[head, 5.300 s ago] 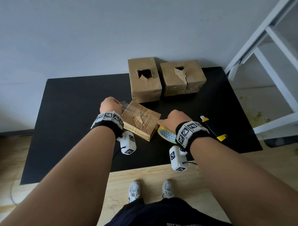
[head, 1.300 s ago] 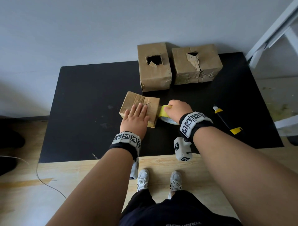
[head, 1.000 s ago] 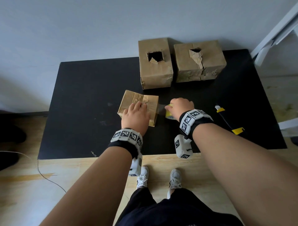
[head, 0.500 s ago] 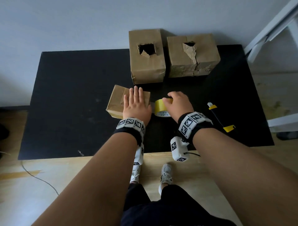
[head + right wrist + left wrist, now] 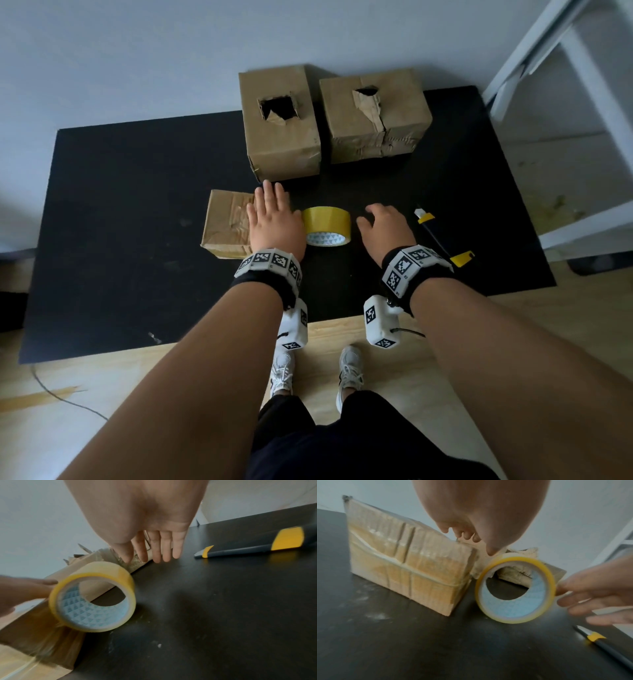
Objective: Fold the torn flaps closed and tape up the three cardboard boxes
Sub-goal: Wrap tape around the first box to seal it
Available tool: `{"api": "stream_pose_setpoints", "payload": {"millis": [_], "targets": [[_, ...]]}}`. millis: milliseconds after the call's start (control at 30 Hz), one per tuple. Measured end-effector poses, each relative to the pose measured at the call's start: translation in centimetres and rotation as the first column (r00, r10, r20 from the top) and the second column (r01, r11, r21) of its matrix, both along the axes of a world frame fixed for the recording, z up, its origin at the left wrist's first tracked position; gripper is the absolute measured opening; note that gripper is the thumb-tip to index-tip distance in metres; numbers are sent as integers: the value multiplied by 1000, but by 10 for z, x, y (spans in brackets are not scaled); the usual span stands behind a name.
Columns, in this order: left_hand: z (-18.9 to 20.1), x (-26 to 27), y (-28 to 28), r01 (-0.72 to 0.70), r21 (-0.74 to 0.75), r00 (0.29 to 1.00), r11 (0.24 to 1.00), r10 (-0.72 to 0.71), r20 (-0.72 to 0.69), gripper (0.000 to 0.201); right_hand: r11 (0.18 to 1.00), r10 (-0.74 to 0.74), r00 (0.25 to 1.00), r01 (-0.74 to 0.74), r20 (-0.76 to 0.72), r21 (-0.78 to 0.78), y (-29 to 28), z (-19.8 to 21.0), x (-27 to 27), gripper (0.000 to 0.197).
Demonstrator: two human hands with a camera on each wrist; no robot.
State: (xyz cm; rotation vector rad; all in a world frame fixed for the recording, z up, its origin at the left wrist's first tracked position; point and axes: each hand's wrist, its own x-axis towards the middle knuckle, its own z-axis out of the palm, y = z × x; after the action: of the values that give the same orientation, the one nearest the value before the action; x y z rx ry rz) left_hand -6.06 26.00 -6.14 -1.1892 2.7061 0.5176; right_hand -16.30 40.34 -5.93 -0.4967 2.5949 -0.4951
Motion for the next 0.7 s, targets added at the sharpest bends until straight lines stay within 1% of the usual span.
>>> {"api": "stream_pose_setpoints", "payload": {"millis": [67, 133, 233, 333, 433, 533, 600, 700], "targets": [[10, -11, 10, 47, 1, 997, 999, -47, -59, 57, 999, -37, 999, 37, -8, 32, 12, -3, -2, 43], [17, -24, 22, 112, -10, 991, 994, -113, -75, 56, 995, -77, 997, 79, -25, 57, 26, -4, -7, 43], [23, -42, 38, 213, -45, 975, 976, -216, -58, 58, 991, -91, 994, 97, -61, 93, 47, -4, -19, 44], [24, -57, 53, 309, -67, 951, 949, -310, -5, 56, 985, -82, 991, 97, -107, 143, 66, -5, -32, 45], [23, -71, 66, 336, -61, 942, 940, -335, 32, 53, 973, -65, 991, 89, -119, 214, 81, -13, -44, 45], [19, -80, 74, 337, -58, 941, 940, -334, 50, 53, 950, -65, 995, 84, -72, 300, 89, -21, -53, 51], [16, -83, 77, 340, -57, 940, 939, -337, 61, 52, 943, -73, 996, 85, -49, 322, 92, -27, -56, 55], [14, -86, 78, 341, -63, 939, 938, -337, 75, 52, 936, -30, 995, 63, -100, 347, 93, -31, -57, 53]]}}
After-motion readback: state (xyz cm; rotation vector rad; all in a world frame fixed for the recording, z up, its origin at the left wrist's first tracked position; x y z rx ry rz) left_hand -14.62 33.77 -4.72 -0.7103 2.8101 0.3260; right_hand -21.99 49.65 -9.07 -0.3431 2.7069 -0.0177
